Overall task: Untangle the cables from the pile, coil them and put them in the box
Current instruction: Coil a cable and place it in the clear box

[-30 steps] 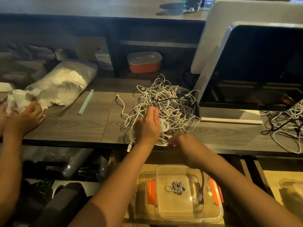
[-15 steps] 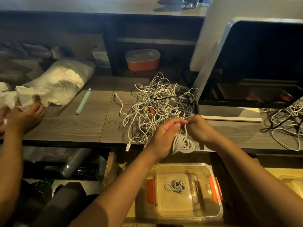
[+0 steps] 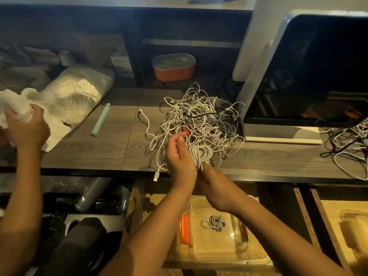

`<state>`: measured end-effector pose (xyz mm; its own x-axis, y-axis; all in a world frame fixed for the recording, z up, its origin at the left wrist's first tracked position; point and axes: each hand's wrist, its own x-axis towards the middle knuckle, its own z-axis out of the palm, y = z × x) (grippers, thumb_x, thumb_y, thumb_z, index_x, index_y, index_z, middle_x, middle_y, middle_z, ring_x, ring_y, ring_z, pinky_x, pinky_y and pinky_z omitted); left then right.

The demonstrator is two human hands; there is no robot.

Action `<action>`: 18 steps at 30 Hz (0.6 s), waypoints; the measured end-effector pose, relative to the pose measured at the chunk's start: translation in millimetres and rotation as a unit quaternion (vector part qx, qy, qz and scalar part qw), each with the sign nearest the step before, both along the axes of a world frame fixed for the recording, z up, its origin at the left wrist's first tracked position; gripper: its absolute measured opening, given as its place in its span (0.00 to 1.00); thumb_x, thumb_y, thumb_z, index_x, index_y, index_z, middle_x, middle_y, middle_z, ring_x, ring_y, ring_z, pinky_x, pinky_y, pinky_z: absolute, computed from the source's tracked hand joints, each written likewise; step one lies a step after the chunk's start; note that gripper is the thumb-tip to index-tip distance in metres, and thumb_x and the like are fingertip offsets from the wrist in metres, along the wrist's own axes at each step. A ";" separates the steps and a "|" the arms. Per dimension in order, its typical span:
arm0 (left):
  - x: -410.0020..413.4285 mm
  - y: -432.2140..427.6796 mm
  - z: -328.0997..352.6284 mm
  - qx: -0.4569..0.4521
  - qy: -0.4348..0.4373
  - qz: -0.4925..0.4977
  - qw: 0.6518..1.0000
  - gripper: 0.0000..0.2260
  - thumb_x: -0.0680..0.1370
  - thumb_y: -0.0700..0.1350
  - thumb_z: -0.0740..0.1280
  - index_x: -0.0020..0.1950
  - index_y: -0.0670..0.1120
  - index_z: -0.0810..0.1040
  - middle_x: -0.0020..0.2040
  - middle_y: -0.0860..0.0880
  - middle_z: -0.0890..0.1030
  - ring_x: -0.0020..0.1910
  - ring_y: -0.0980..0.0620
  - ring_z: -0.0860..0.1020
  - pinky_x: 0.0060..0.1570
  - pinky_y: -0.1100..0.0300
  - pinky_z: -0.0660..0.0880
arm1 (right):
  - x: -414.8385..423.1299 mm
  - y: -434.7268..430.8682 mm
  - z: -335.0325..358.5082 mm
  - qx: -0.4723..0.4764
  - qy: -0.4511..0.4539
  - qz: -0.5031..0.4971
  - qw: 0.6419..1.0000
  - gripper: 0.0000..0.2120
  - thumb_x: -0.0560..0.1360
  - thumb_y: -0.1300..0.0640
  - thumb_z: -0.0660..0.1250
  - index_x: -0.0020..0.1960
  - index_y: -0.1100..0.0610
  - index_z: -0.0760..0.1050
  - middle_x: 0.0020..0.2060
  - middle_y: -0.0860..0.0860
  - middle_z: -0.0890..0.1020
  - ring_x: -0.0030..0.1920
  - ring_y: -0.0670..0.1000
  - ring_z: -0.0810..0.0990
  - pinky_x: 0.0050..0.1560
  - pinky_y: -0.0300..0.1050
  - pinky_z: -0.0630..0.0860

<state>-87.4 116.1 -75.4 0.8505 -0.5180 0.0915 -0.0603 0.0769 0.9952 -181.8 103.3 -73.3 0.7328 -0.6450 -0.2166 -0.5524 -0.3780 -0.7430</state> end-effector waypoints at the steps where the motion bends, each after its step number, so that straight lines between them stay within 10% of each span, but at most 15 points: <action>1: 0.6 -0.9 -2.0 -0.003 0.015 -0.003 1.000 0.09 0.81 0.37 0.57 0.49 0.47 0.75 0.41 0.56 0.74 0.36 0.67 0.72 0.39 0.72 0.67 | 0.1 1.5 2.8 -0.006 -0.003 0.003 1.000 0.10 0.81 0.55 0.56 0.61 0.53 0.69 0.55 0.54 0.79 0.52 0.54 0.78 0.53 0.56 0.76; 11: 9.4 2.2 3.8 -0.035 0.002 0.059 0.998 0.05 0.81 0.35 0.57 0.51 0.41 0.71 0.34 0.54 0.69 0.26 0.65 0.70 0.26 0.71 0.65 | -20.1 13.5 34.7 -0.029 -0.071 -0.041 0.996 0.11 0.79 0.59 0.63 0.58 0.47 0.67 0.44 0.47 0.81 0.37 0.49 0.81 0.37 0.49 0.81; 18: 10.6 -0.6 3.1 -0.045 -0.016 0.067 0.997 0.05 0.80 0.32 0.58 0.52 0.38 0.72 0.31 0.54 0.68 0.24 0.64 0.68 0.24 0.72 0.63 | -30.8 1.0 50.7 0.160 -0.156 0.049 0.974 0.19 0.73 0.68 0.68 0.60 0.51 0.75 0.53 0.46 0.82 0.53 0.44 0.81 0.54 0.39 0.77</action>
